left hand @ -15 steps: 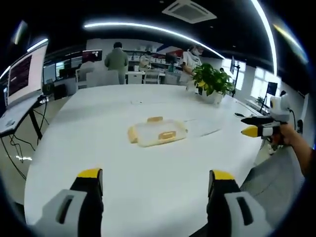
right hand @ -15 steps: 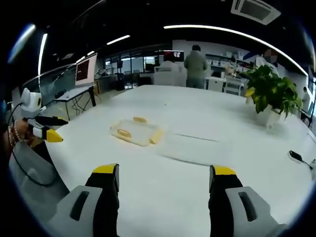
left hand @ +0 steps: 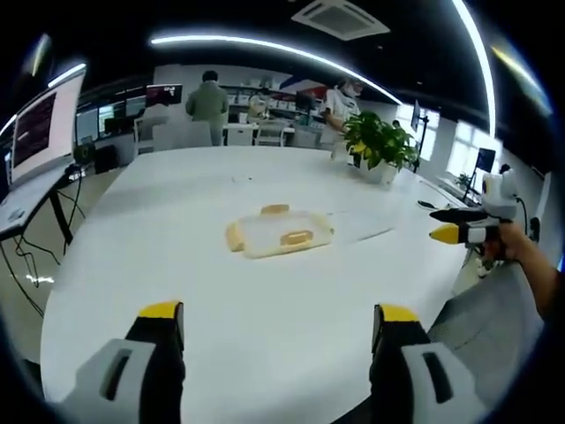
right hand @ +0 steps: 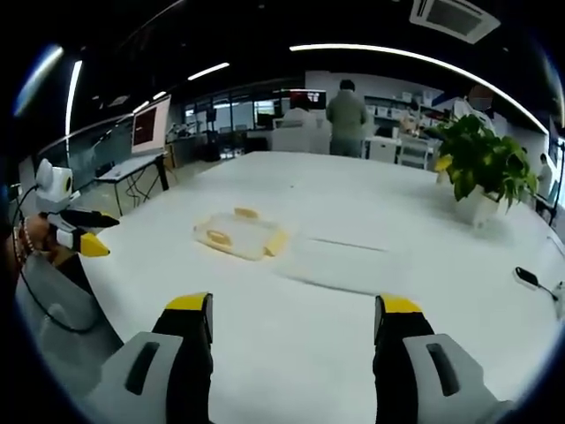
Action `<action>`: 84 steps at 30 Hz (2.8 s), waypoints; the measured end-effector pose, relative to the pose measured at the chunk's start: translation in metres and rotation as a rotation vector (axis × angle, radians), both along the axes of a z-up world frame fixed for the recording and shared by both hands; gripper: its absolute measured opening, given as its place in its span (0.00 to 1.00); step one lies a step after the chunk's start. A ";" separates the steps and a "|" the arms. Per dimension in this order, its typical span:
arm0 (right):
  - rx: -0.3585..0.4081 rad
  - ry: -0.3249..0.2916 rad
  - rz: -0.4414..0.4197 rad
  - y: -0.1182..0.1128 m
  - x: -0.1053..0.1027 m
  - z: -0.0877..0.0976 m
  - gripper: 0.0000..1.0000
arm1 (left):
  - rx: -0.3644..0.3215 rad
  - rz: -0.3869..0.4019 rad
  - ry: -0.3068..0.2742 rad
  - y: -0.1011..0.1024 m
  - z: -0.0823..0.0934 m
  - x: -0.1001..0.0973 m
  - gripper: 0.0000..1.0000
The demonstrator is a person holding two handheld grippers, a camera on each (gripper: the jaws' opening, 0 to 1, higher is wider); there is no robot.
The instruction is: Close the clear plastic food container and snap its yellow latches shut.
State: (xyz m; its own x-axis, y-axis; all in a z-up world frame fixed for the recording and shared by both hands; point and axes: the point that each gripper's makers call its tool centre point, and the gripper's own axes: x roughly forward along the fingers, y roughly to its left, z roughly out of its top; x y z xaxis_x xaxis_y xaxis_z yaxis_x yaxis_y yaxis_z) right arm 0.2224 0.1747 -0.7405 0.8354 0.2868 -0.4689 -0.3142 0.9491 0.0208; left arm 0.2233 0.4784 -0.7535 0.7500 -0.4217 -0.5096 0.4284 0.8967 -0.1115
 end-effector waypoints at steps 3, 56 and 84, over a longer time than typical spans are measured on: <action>0.004 -0.001 0.000 0.000 -0.001 0.000 0.72 | 0.002 -0.004 -0.005 -0.001 0.001 -0.001 0.85; -0.018 0.008 -0.016 -0.005 0.000 -0.003 0.71 | 0.025 -0.019 0.056 0.000 -0.014 -0.003 0.84; -0.110 -0.013 0.168 0.032 0.003 0.003 0.70 | 0.062 0.046 0.068 0.009 -0.010 0.009 0.80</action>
State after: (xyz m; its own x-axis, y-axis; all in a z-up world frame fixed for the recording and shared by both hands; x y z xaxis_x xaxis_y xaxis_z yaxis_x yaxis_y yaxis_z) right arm 0.2249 0.2064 -0.7374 0.7865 0.3702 -0.4943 -0.4678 0.8797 -0.0853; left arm 0.2326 0.4877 -0.7640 0.7304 -0.3541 -0.5840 0.3802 0.9212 -0.0831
